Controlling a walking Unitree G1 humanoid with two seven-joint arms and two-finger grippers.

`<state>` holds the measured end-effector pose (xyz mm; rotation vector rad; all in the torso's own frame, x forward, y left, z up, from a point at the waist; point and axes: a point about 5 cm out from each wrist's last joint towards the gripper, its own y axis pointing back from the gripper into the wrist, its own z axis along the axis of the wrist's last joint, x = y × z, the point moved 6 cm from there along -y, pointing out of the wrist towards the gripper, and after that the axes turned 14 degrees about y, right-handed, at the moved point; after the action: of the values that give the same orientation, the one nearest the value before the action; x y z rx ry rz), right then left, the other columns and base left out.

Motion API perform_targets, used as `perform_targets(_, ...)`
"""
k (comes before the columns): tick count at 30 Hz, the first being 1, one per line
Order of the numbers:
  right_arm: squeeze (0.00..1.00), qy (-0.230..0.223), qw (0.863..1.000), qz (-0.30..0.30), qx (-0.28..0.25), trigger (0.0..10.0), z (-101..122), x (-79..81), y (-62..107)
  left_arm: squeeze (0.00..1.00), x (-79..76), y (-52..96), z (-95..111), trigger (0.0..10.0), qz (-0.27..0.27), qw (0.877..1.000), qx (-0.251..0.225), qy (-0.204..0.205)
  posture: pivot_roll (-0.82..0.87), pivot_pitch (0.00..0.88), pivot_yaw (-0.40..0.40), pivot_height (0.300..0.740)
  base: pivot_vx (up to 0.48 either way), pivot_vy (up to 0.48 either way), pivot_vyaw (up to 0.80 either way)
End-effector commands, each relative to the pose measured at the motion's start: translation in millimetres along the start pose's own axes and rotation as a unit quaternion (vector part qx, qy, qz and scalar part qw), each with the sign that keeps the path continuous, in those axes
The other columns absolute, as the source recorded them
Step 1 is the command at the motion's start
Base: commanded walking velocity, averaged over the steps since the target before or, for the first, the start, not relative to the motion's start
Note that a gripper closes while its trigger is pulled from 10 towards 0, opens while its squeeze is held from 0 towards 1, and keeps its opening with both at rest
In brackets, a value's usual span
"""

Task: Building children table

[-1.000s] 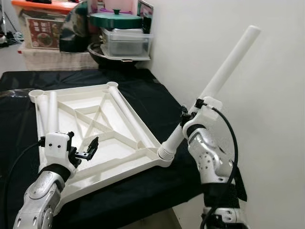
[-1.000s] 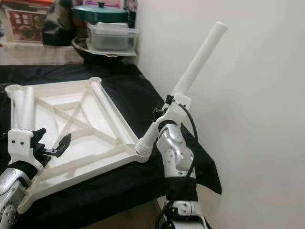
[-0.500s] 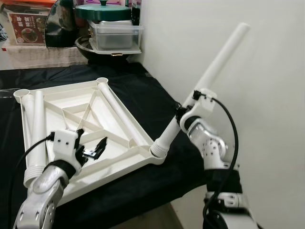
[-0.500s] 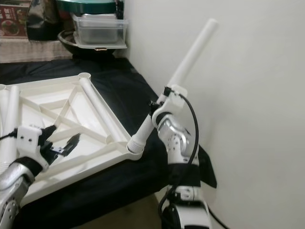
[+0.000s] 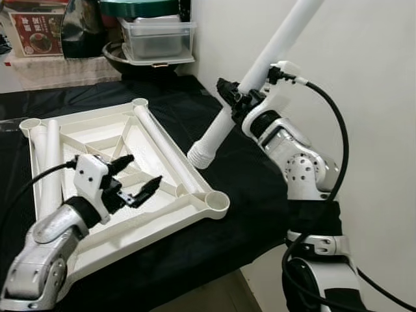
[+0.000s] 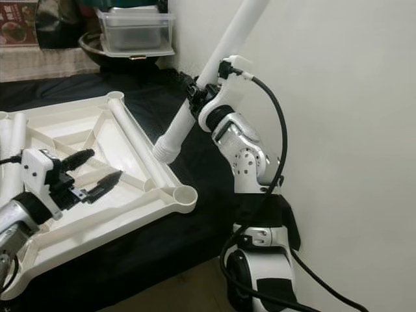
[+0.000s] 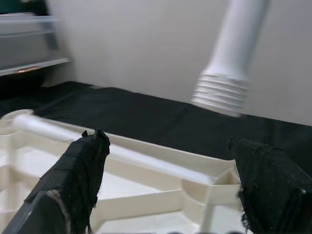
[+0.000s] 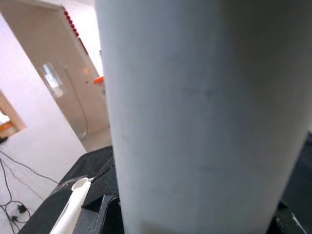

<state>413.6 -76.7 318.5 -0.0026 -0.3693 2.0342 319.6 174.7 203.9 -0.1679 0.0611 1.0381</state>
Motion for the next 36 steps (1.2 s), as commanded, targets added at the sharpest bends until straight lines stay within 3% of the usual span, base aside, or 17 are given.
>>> perform_targets(1, 0.00, 0.001, 1.000, 0.016, -0.002, 10.0, 3, 3.6, -0.6, 0.00, 0.0, 4.4, -3, 10.0, -0.006, 1.000, 0.014, 0.003, 0.09, 0.000, -0.090, 0.740, 0.000, 0.000, 0.00)
perform_targets(6, 0.00, 0.003, 1.000, 0.020, -0.004, 10.0, 5, 2.6, -1.3, 0.00, 0.1, 8.8, -4, 10.0, -0.011, 1.000, 0.023, 0.002, 0.09, 0.000, -0.090, 0.740, 0.000, 0.000, 0.00)
perform_targets(13, 0.00, 0.011, 0.998, 0.060, -0.020, 10.0, 12, 7.5, -0.6, 0.00, 21.1, 31.3, -15, 10.0, 0.017, 0.998, 0.064, -0.007, 0.10, 0.000, -0.089, 0.740, 0.000, 0.000, 0.00)
perform_targets(18, 0.00, 0.010, 0.997, 0.071, -0.017, 10.0, 9, 10.9, -0.3, 0.00, 18.0, 32.0, -19, 10.0, 0.012, 0.998, 0.069, -0.005, 0.11, 0.000, -0.091, 0.740, 0.000, 0.000, 0.00)
perform_targets(20, 0.00, 0.009, 0.995, 0.102, -0.021, 10.0, 9, 21.2, 1.1, 0.00, 13.8, 31.7, -21, 10.0, 0.004, 0.997, 0.072, 0.001, 0.11, 0.000, -0.092, 0.740, 0.000, 0.000, 0.00)
perform_targets(22, 0.00, -0.003, 0.984, 0.172, -0.049, 10.0, 17, 40.2, 9.4, 0.00, 12.3, 32.3, -22, 10.0, 0.000, 0.997, 0.075, 0.004, 0.11, 0.000, -0.092, 0.740, 0.000, 0.000, 0.00)
perform_targets(24, 0.00, -0.007, 0.979, 0.193, -0.058, 10.0, 19, 45.4, 12.5, 0.00, 12.3, 32.6, -23, 10.0, -0.001, 0.997, 0.076, 0.005, 0.11, 0.000, -0.092, 0.740, 0.000, 0.000, 0.00)
perform_targets(26, 0.00, -0.019, 0.962, 0.261, -0.079, 10.0, 25, 60.6, 24.3, 0.00, 10.7, 32.7, -23, 10.0, -0.007, 0.997, 0.079, 0.007, 0.11, 0.000, -0.091, 0.740, 0.000, 0.000, 0.00)
perform_targets(27, 0.00, -0.019, 0.962, 0.261, -0.079, 10.0, 25, 60.6, 24.3, 0.00, 10.7, 32.7, -23, 10.0, -0.007, 0.997, 0.079, 0.007, 0.11, 0.000, -0.091, 0.740, 0.000, 0.000, 0.00)
perform_targets(28, 0.00, -0.019, 0.953, 0.290, -0.086, 10.0, 27, 67.4, 30.3, 0.00, 8.7, 32.3, -22, 10.0, -0.013, 0.997, 0.078, 0.010, 0.11, 0.000, -0.093, 0.740, 0.000, 0.000, 0.00)
perform_targets(30, 0.00, -0.019, 0.953, 0.290, -0.086, 10.0, 27, 67.4, 30.3, 0.00, 8.7, 32.3, -22, 10.0, -0.013, 0.997, 0.078, 0.010, 0.11, 0.000, -0.093, 0.740, 0.000, 0.000, 0.00)
perform_targets(33, 0.00, -0.005, 0.930, 0.356, -0.089, 10.0, 24, 85.3, 42.6, 0.00, -7.6, 28.8, -21, 10.0, -0.059, 0.994, 0.087, 0.018, 0.12, 0.000, -0.100, 0.740, 0.000, 0.000, 0.00)
perform_targets(36, 0.00, 0.003, 0.925, 0.372, -0.081, 10.0, 18, 91.5, 44.6, 0.00, -22.8, 25.6, -23, 10.0, -0.101, 0.990, 0.099, 0.022, 0.12, 0.000, -0.100, 0.740, 0.000, 0.000, 0.00)
